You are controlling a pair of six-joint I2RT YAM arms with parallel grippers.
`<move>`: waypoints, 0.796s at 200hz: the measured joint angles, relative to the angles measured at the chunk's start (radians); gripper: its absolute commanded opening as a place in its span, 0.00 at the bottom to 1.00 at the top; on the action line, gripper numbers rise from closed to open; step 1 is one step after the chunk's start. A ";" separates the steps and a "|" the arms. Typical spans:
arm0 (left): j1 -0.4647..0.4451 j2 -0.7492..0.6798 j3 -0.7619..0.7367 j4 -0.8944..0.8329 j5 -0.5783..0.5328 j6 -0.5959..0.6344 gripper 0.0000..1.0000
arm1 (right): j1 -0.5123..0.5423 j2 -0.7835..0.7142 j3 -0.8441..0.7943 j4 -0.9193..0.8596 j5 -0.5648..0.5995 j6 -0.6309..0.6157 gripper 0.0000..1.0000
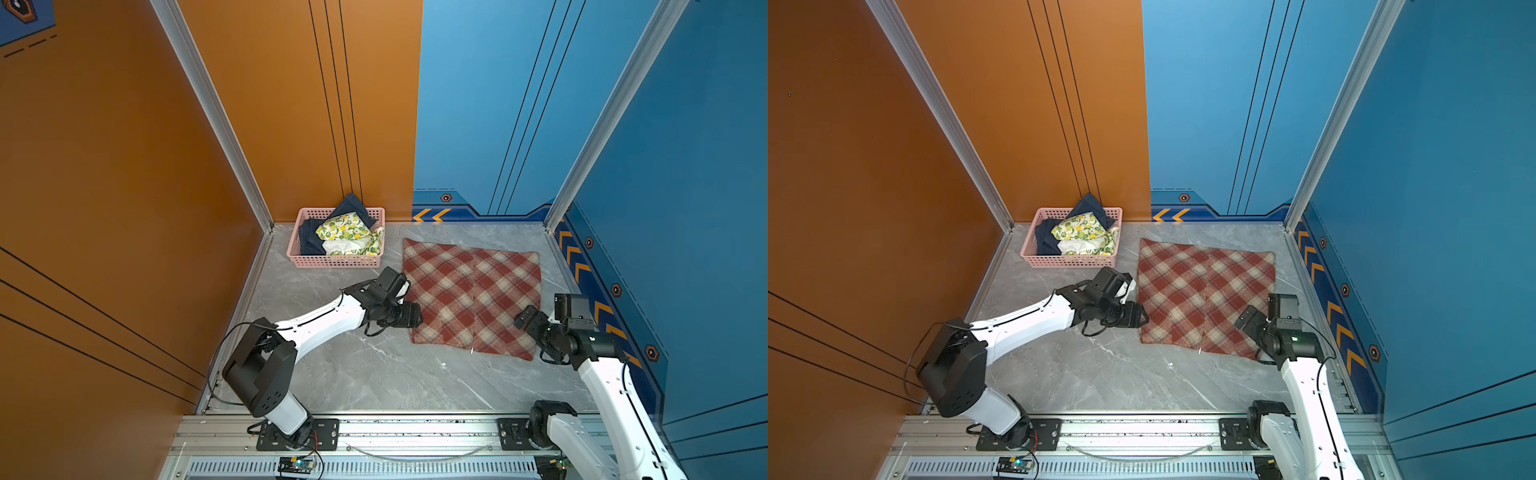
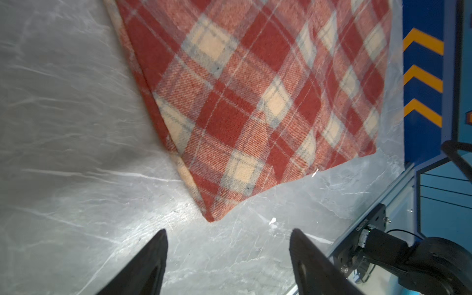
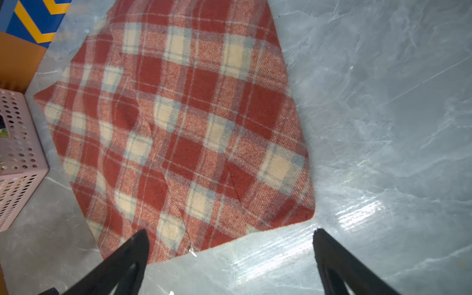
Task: Fold and stack the skirts
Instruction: 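Lower the plaid skirt flat onto the table with both grippers and release, then grasp the skirt corner with the right gripper and fold it toward the left gripper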
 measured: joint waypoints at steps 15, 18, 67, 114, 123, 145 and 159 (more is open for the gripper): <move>-0.025 0.046 0.010 -0.010 -0.009 0.018 0.71 | -0.018 0.047 -0.013 0.031 0.000 0.000 1.00; -0.031 0.058 0.013 -0.012 -0.012 0.022 0.71 | -0.021 0.057 -0.015 0.037 0.000 0.000 1.00; -0.062 0.141 0.033 -0.030 -0.026 0.071 0.63 | -0.101 0.109 -0.054 0.101 -0.002 -0.005 1.00; -0.061 0.162 0.033 -0.033 -0.043 0.109 0.39 | -0.156 0.170 -0.108 0.152 -0.039 -0.012 0.97; -0.059 0.162 0.033 -0.033 -0.045 0.109 0.34 | -0.158 0.179 -0.124 0.162 -0.047 -0.013 0.95; -0.051 0.162 0.033 -0.033 -0.046 0.114 0.23 | -0.158 0.187 -0.159 0.174 -0.061 -0.014 0.91; -0.044 0.162 0.029 -0.028 -0.045 0.115 0.19 | -0.159 0.196 -0.168 0.179 -0.068 -0.018 0.89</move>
